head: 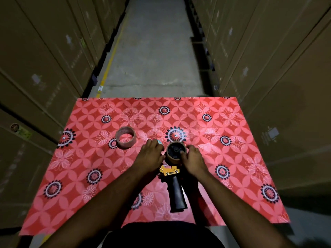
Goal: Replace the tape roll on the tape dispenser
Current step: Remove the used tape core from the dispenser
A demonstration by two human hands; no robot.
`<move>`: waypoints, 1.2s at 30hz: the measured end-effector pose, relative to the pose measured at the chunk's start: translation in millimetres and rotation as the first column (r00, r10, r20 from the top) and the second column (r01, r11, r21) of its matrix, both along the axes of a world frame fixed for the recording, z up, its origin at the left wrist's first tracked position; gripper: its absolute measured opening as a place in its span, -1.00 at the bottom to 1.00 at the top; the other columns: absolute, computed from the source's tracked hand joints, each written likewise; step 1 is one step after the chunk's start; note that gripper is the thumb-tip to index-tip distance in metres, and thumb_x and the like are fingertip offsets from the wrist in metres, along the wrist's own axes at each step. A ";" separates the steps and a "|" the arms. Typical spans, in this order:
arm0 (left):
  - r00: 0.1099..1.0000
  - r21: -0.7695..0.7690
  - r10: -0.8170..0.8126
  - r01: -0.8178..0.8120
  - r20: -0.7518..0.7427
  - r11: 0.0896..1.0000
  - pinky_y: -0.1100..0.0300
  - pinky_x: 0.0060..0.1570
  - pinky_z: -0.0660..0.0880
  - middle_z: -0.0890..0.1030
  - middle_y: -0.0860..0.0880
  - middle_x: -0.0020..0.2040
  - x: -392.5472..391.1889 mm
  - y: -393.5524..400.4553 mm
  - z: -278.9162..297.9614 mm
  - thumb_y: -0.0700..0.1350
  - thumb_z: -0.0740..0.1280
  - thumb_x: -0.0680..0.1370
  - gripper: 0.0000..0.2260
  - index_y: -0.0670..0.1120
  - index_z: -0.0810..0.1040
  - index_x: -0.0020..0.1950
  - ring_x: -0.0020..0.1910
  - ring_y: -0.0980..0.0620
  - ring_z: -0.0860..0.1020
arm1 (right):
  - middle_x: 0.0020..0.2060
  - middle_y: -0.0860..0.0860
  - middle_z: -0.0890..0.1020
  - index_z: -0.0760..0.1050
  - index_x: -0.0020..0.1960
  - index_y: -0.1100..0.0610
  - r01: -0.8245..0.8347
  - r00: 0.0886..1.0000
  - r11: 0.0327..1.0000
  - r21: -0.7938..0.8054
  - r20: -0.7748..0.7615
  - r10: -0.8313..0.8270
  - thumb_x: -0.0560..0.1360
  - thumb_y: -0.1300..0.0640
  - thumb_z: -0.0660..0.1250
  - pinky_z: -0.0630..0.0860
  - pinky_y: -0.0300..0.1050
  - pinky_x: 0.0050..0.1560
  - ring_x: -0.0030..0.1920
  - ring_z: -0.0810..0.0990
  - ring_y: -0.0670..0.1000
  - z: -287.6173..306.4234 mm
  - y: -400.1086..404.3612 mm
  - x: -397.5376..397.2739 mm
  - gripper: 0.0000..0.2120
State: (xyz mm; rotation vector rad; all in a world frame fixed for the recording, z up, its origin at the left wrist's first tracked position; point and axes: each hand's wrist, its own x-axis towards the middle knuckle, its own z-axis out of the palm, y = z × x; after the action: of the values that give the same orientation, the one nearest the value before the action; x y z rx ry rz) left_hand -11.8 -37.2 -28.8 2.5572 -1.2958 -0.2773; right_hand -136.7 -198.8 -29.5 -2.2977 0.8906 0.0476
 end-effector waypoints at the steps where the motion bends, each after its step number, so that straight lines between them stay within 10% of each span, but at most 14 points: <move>1: 1.000 -0.007 -0.007 0.006 -0.028 1.000 -0.01 0.17 0.35 0.44 -0.09 0.22 1.1 -5.4 -2.6 -0.01 0.28 0.63 -0.72 -0.10 0.50 0.29 0.23 -0.11 0.35 | 0.25 0.27 0.50 0.35 0.40 0.24 -0.017 0.999 1.000 0.026 -0.033 0.018 0.65 -0.02 0.22 0.47 0.03 0.20 0.24 0.52 0.26 -1.7 -3.6 6.1 -0.57; 5: 0.971 -0.071 0.066 -0.084 -0.228 0.994 -0.01 0.24 0.33 0.50 -0.14 0.27 2.0 -12.3 -13.2 -0.11 0.23 0.67 -0.74 -0.13 0.49 0.35 0.26 -0.13 0.32 | 0.26 0.29 0.52 0.40 0.45 0.22 -0.077 0.996 0.995 0.062 -0.049 0.080 0.63 0.13 0.25 0.42 -0.05 0.24 0.28 0.50 0.26 -2.0 -16.1 20.7 -0.59; 14: 0.963 0.088 0.208 -0.195 -0.171 0.977 -0.09 0.16 0.32 0.63 -0.06 0.10 -5.6 -27.0 -7.0 0.11 0.10 0.67 -0.68 0.00 0.59 0.14 0.23 -0.13 0.40 | 0.29 0.15 0.64 0.55 0.38 0.12 -0.154 0.987 0.984 0.094 -0.031 0.157 0.53 0.29 0.30 0.43 -0.10 0.35 0.32 0.58 0.16 14.7 -29.6 29.2 -0.57; 21: 0.871 0.279 0.438 -0.373 -0.225 0.885 -0.09 0.15 0.29 0.65 -0.08 0.04 -5.0 -50.9 1.5 0.18 0.14 0.57 -0.63 -0.01 0.64 -0.03 0.17 -0.12 0.50 | -0.05 0.23 0.66 0.57 -0.07 0.25 0.112 0.967 0.976 0.187 -0.247 -0.063 0.51 0.21 0.33 0.43 -0.16 -0.30 -0.10 0.61 0.14 21.9 -27.9 47.2 -0.90; 32: 0.758 0.195 0.555 -0.521 -0.342 0.831 -0.05 0.19 0.34 0.54 -0.02 -0.33 -4.5 -53.9 20.1 0.07 0.41 0.48 -0.73 -0.04 0.49 -0.33 -0.23 -0.02 0.46 | 0.01 0.16 0.70 0.65 0.08 0.23 0.173 0.962 0.984 0.046 -0.224 -0.159 0.46 0.24 0.46 0.59 -0.16 -0.12 -0.03 0.68 0.12 20.2 -23.6 61.4 -0.80; 36: 0.850 0.187 0.458 -0.422 -0.258 0.887 -0.08 0.25 0.29 0.55 0.00 -0.26 -6.6 -48.4 16.9 0.19 0.30 0.51 -0.67 -0.05 0.58 -0.23 -0.02 -0.08 0.54 | -0.01 0.16 0.70 0.68 0.08 0.20 0.138 0.972 0.989 0.051 -0.197 -0.126 0.48 0.27 0.42 0.49 -0.19 -0.15 -0.12 0.62 0.07 21.8 -22.8 62.3 -0.81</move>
State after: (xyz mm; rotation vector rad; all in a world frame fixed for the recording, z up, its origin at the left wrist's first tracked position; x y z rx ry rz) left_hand -18.4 -85.6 -11.9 2.6895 -0.5747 -0.6311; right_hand -74.4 -221.6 -7.7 -2.1954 1.1230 0.2425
